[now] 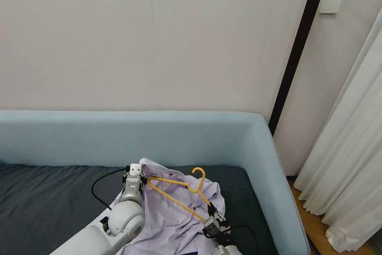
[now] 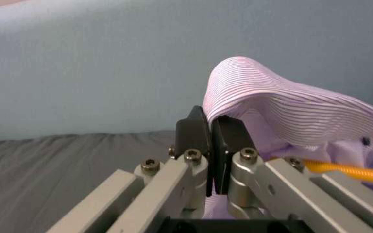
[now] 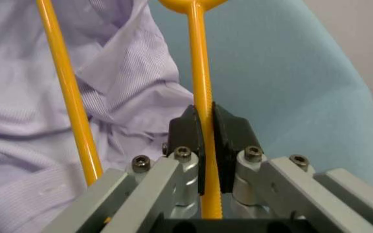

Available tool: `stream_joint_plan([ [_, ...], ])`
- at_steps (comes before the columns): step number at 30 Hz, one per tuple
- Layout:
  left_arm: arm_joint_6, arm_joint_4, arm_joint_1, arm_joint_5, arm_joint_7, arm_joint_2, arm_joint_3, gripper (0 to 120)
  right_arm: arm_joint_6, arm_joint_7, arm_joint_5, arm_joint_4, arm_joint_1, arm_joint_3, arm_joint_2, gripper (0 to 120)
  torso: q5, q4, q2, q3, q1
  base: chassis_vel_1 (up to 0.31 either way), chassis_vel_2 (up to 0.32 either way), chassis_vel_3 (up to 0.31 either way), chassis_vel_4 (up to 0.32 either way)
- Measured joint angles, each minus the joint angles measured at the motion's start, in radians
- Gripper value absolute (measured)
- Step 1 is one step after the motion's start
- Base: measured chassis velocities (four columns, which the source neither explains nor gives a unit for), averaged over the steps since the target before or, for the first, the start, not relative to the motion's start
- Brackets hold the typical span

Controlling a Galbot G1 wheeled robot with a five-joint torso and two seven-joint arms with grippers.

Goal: Pick up the clothes from the sofa and hang them on the clothes hanger.

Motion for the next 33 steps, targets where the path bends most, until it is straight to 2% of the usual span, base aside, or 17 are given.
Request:
stream_joint_plan([
  [4, 0.004, -0.025, 0.027, 0.009, -0.005, -0.012, -0.006, 0, -0.033, 0.027, 0.008, 0.003, 0.017, -0.010, 0.007, 4, 0.0001, 0.0002, 0.000, 0.000, 0.000, 0.000, 0.000, 0.000, 0.000],
  [9, 0.009, -0.056, 0.030, 0.009, -0.018, -0.036, 0.026, 0, -0.025, 0.031, -0.015, 0.006, 0.048, -0.034, -0.002, 4, 0.0000, 0.0001, 0.000, 0.000, 0.000, 0.000, 0.000, 0.000, 0.000],
  [16, 0.037, -0.091, -0.045, -0.028, -0.053, -0.059, 0.101, 0, 0.049, 0.018, -0.172, -0.025, 0.104, -0.042, -0.017, 4, 0.0002, -0.0002, 0.000, 0.000, 0.000, 0.000, 0.000, 0.000, 0.000],
  [24, 0.045, -0.110, -0.095, -0.053, -0.075, -0.066, 0.141, 0, 0.091, -0.003, -0.296, -0.069, 0.197, -0.048, -0.021, 4, 0.0001, 0.0001, 0.000, 0.000, 0.000, 0.000, 0.000, 0.000, 0.000],
  [27, 0.037, -0.132, -0.107, -0.045, -0.075, -0.067, 0.149, 0, 0.089, -0.021, -0.288, -0.096, 0.262, -0.076, -0.030, 4, 0.0001, 0.0002, 0.000, 0.000, 0.000, 0.000, 0.000, 0.000, 0.000],
  [33, 0.028, -0.135, -0.138, -0.030, -0.054, -0.068, 0.166, 0, 0.068, -0.045, -0.272, -0.103, 0.310, -0.129, -0.039, 4, 0.0002, 0.0001, 0.000, 0.000, 0.000, 0.000, 0.000, 0.000, 0.000],
])
